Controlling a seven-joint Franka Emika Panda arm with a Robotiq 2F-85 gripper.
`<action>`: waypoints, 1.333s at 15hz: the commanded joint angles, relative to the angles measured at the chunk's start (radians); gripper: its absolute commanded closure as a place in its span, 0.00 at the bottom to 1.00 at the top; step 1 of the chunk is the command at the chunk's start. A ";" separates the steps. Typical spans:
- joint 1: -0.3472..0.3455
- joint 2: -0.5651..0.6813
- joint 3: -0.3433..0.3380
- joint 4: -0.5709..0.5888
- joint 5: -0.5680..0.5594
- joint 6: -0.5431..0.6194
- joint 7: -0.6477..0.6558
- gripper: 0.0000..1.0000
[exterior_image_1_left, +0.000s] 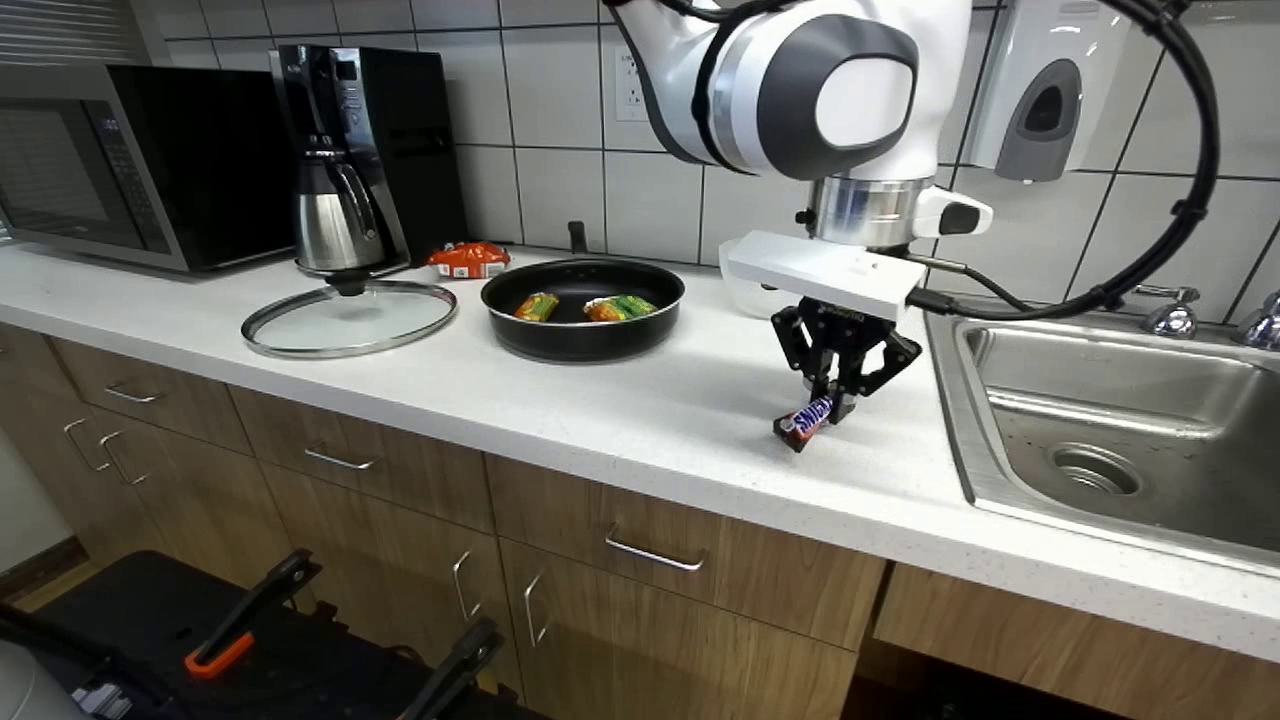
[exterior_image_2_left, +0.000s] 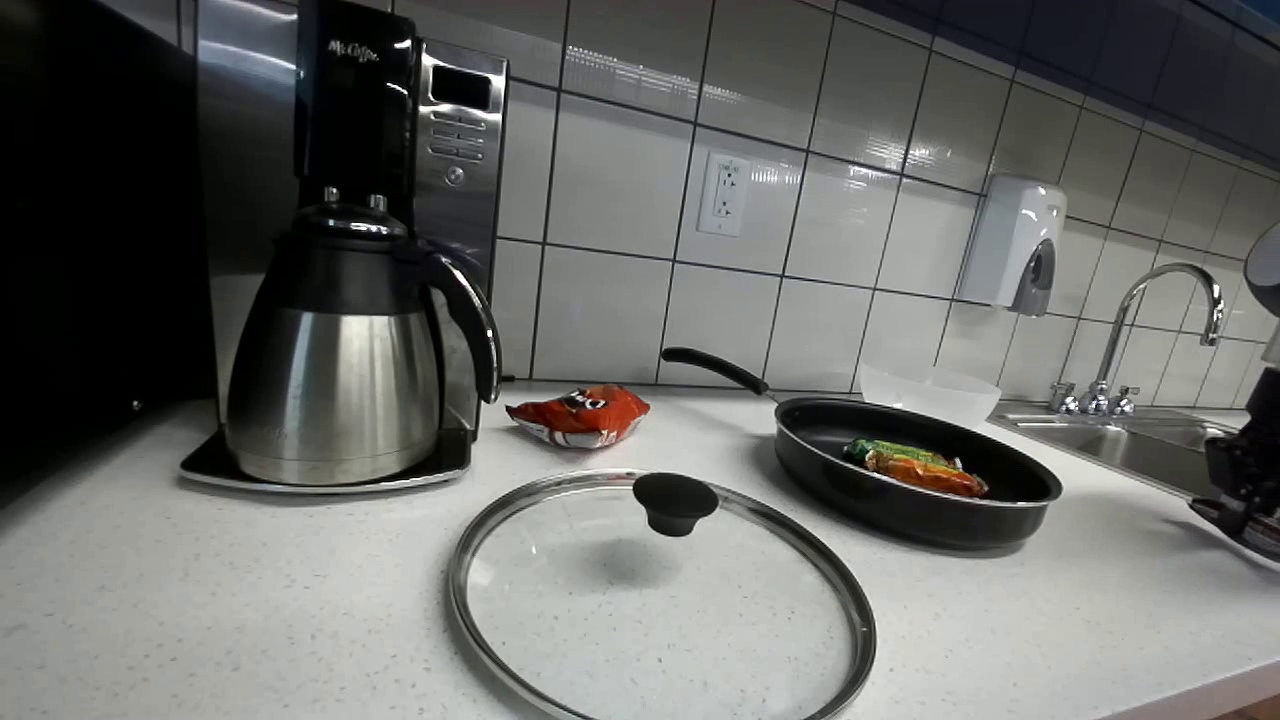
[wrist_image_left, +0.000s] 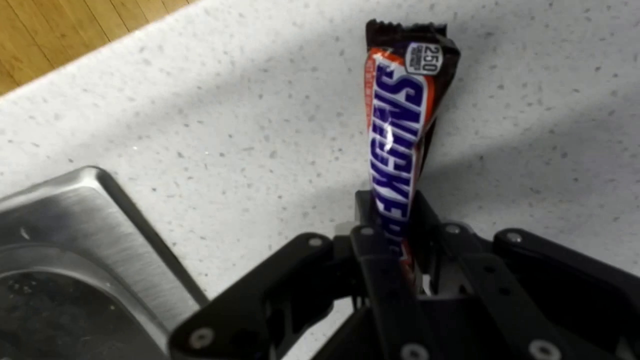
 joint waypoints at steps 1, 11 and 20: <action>0.024 -0.077 0.027 -0.038 -0.037 -0.011 -0.029 0.95; 0.130 -0.134 0.078 -0.001 -0.120 -0.047 -0.065 0.96; 0.210 -0.122 0.133 0.059 -0.161 -0.068 -0.098 0.96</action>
